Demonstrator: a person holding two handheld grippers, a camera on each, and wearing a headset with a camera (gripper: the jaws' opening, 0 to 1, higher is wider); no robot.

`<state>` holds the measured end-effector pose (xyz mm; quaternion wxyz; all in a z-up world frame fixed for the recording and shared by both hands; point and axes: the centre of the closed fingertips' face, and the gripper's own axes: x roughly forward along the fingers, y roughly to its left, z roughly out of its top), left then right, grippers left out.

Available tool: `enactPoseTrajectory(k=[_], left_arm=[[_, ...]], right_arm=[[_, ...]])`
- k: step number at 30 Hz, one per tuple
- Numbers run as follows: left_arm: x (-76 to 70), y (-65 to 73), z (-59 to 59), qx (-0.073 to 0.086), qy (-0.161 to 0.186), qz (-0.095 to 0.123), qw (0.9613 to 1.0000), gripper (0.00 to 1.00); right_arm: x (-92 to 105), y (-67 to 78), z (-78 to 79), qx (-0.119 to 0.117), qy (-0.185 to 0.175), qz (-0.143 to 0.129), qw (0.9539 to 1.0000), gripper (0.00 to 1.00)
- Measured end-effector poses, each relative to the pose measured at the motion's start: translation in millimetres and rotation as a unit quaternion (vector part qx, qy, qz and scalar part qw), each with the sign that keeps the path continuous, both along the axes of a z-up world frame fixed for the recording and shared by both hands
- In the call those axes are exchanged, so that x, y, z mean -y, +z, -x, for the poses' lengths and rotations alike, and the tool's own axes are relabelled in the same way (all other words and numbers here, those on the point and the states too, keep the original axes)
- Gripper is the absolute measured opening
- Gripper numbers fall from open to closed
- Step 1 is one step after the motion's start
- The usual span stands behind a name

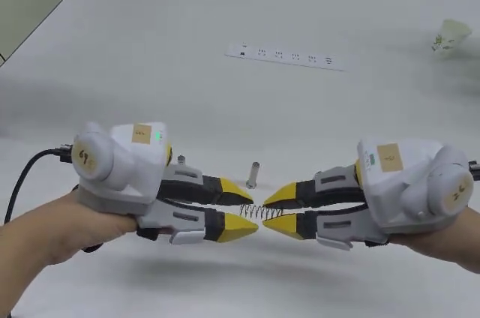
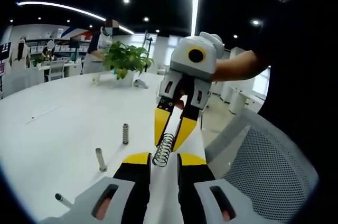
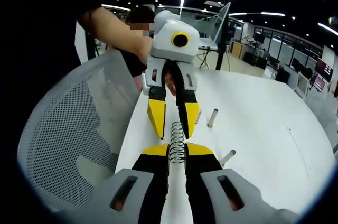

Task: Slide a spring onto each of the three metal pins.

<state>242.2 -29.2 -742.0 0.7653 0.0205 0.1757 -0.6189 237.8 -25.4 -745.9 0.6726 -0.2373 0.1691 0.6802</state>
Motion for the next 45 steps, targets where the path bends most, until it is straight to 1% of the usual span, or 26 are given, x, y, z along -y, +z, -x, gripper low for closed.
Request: enactPoseTrajectory(k=[2, 6, 8, 11, 16, 18, 20, 22, 23, 33, 41, 45], left_arm=[[1.2, 2.8, 1.3, 0.002, 0.001, 0.007, 1.0, 0.12], [-0.4, 2.5, 1.4, 0.003, 0.004, 0.01, 0.9999, 0.07], [-1.3, 3.5, 1.1, -0.001, 0.007, 0.012, 0.9999, 0.06], [-1.7, 4.3, 1.2, 0.003, 0.008, 0.013, 0.9999, 0.05], [-2.1, 3.3, 3.5, 0.002, 0.009, 0.013, 0.9999, 0.05], [-1.9, 2.9, 4.5, -0.003, 0.009, 0.014, 0.9999, 0.06], [-1.2, 3.4, 5.3, -0.002, 0.008, 0.014, 0.9999, 0.08], [-0.8, 4.4, 5.1, 0.001, 0.008, 0.014, 0.9999, 0.08], [-0.6, 4.8, 5.3, -0.001, 0.008, 0.016, 0.9998, 0.09], [0.1, 6.1, 6.8, 0.007, 0.005, 0.014, 0.9999, 0.04], [1.3, 11.0, 7.2, 0.01, 0.007, 0.021, 0.9997, 0.02], [1.5, 11.4, 8.0, 0.013, 0.003, 0.018, 0.9998, 0.02]], right_arm=[[-0.4, 1.3, 1.4, 0.0, 0.004, -0.001, 1.0, 0.08], [-0.8, 2.1, 4.0, -0.004, 0.008, -0.003, 1.0, 0.08], [-1.8, 3.1, 5.3, -0.008, 0.008, -0.008, 0.9999, 0.08], [-2.5, 3.3, 5.4, -0.012, 0.004, -0.014, 0.9998, 0.08], [-3.5, 3.1, 6.9, -0.011, 0.006, -0.014, 0.9998, 0.08], [-3.8, 3.4, 7.3, -0.012, 0.006, -0.014, 0.9998, 0.08], [-3.6, 3.5, 6.3, -0.01, 0.005, -0.013, 0.9999, 0.08], [-3.5, 4.2, 5.7, -0.009, 0.006, -0.013, 0.9999, 0.08], [-3.5, 4.5, 5.3, -0.008, 0.006, -0.013, 0.9999, 0.08], [-3.1, 6.0, 7.2, -0.009, 0.012, -0.012, 0.9998, 0.08], [-0.1, 8.3, 4.9, -0.016, 0.002, -0.021, 0.9996, 0.08], [-0.6, 8.4, 5.7, -0.018, 0.003, -0.02, 0.9996, 0.09]])
